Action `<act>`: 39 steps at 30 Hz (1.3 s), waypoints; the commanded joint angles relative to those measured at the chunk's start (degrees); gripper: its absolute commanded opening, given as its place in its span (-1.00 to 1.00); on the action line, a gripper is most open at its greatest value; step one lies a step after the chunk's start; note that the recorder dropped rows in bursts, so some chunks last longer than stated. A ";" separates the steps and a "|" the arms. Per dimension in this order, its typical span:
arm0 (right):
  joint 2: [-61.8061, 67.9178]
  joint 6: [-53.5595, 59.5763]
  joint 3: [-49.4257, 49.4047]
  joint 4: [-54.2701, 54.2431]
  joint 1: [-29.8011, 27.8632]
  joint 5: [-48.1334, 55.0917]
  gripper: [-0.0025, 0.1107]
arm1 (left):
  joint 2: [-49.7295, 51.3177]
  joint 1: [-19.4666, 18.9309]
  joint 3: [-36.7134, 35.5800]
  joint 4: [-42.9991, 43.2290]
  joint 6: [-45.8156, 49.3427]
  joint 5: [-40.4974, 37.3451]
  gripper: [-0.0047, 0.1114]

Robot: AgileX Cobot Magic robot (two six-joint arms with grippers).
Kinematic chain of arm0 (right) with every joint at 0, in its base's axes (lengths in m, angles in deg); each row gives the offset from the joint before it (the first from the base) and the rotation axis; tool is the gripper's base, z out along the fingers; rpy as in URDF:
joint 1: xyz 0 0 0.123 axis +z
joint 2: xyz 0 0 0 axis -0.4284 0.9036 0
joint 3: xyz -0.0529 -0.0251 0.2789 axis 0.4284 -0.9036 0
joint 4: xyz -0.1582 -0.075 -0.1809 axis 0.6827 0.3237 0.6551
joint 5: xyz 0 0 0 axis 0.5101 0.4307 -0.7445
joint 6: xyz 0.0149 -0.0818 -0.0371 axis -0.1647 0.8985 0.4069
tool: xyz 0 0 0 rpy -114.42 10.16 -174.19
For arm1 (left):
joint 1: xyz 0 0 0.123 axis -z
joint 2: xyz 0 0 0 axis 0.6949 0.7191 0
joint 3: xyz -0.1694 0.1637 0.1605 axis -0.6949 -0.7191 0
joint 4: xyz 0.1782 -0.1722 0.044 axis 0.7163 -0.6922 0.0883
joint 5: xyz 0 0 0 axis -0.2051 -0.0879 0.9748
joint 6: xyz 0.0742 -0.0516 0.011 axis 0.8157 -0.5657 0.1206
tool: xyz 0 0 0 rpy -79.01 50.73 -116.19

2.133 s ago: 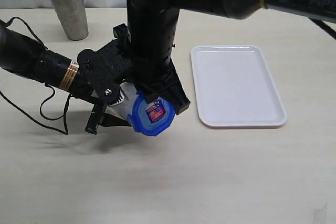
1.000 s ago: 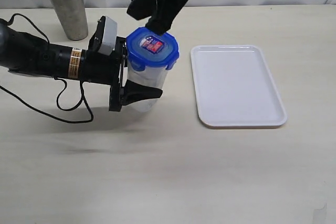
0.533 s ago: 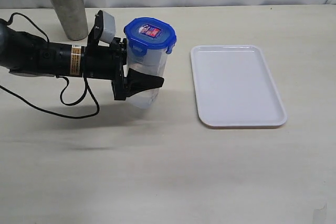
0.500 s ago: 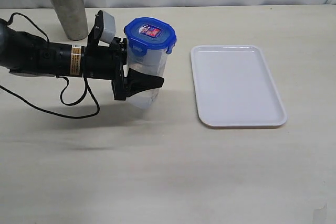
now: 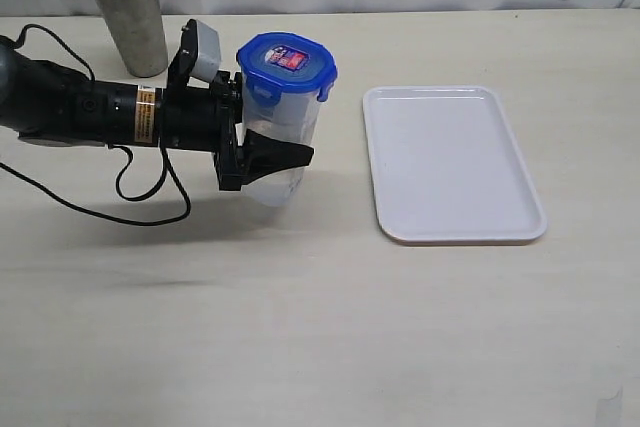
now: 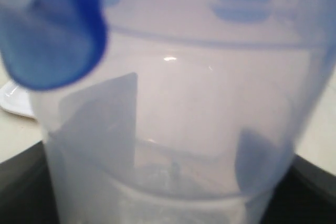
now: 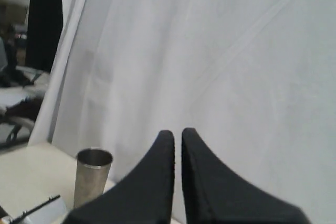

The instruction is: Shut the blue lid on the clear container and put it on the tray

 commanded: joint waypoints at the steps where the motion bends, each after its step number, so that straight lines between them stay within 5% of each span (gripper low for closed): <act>1: -8.07 -3.01 -3.89 -0.57 0.06 -0.65 -0.87 | -0.93 -0.05 0.34 -2.10 -0.48 1.90 -0.92; 11: -21.70 -3.26 -4.65 -11.12 0.06 6.91 -0.87 | -0.93 -0.05 0.34 -1.63 -0.48 1.10 -0.92; 23: -27.64 -3.26 -5.47 -9.84 -0.33 6.50 -0.87 | -0.93 -0.05 0.34 -0.26 -0.63 1.08 -0.92; 35: -35.49 -3.26 -13.15 15.07 -15.37 6.55 -0.87 | -0.93 -0.05 0.34 -0.26 -0.63 1.08 -0.92; 39: -37.49 -3.26 -15.49 32.76 -19.33 6.60 -0.87 | -0.93 -0.05 0.34 -0.27 -0.63 0.96 -0.92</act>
